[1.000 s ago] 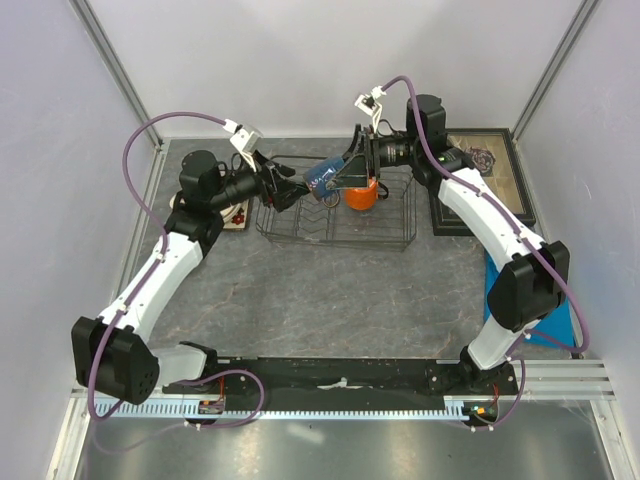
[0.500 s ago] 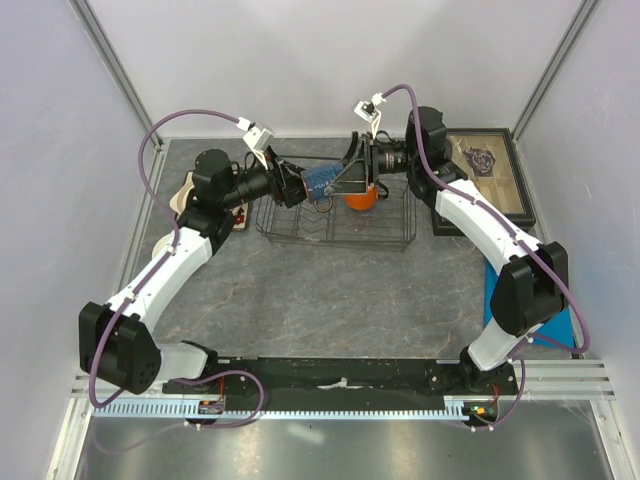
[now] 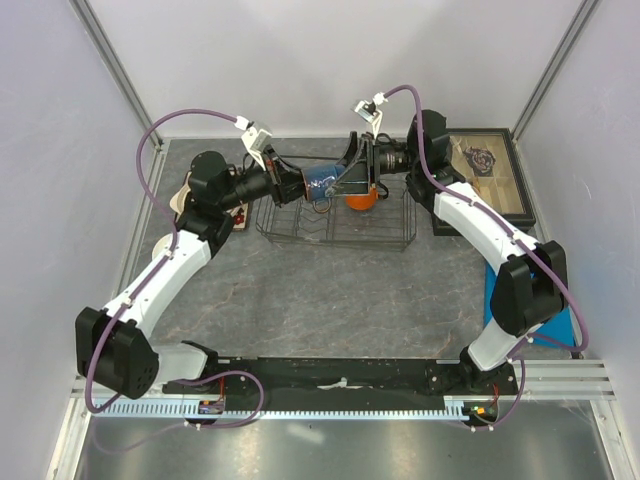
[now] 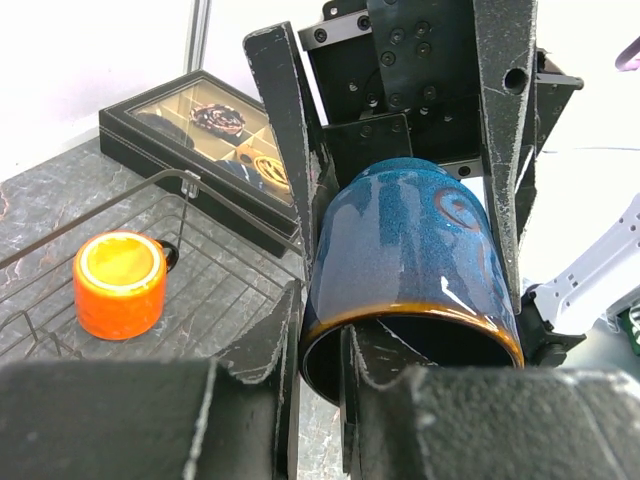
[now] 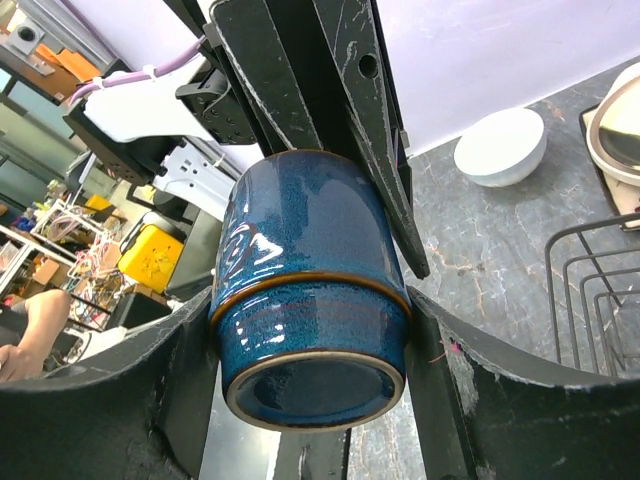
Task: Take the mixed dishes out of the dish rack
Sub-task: Place the cup at the center of the board.
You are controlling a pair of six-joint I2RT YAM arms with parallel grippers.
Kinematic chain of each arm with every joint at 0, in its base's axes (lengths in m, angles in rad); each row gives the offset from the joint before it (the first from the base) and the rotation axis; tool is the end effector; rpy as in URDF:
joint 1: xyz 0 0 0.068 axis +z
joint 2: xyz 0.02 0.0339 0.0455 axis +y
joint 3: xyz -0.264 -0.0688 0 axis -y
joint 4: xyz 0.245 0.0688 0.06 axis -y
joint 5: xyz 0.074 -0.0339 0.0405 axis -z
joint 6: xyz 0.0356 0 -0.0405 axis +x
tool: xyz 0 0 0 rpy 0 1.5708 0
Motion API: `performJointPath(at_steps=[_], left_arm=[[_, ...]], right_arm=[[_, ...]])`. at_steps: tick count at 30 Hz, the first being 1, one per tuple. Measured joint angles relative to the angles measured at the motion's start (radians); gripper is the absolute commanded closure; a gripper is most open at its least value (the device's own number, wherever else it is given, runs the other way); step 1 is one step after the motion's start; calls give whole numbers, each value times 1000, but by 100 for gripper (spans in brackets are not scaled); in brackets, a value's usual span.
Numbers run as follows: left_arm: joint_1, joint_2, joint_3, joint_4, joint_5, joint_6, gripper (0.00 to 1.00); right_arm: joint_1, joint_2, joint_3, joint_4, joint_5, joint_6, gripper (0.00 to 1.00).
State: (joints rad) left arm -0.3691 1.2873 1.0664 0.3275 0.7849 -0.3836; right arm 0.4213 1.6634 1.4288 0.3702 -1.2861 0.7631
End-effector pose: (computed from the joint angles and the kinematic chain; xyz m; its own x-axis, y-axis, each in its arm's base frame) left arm 0.2679 -0.1306 0.3824 -0.2488 -0.1876 -0.9502 0.8816 0.3624 -0.3024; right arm 0.3327 0.1865 0.3891 -0.5900 -0.0517 -0.8057 -0.7954 -0.1340 0.5911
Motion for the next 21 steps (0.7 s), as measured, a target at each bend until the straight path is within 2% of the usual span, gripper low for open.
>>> performJointPath(at_steps=[4, 8, 21], left_arm=[[0, -13, -10, -3, -2, 2, 99], [0, -37, -17, -35, -16, 16, 98], [20, -101, -26, -177, -76, 102, 98]], right_arm=[[3, 0, 0, 2, -7, -2, 20], [9, 0, 2, -80, -3, -74, 15], [-33, 0, 29, -337, 30, -276, 11]])
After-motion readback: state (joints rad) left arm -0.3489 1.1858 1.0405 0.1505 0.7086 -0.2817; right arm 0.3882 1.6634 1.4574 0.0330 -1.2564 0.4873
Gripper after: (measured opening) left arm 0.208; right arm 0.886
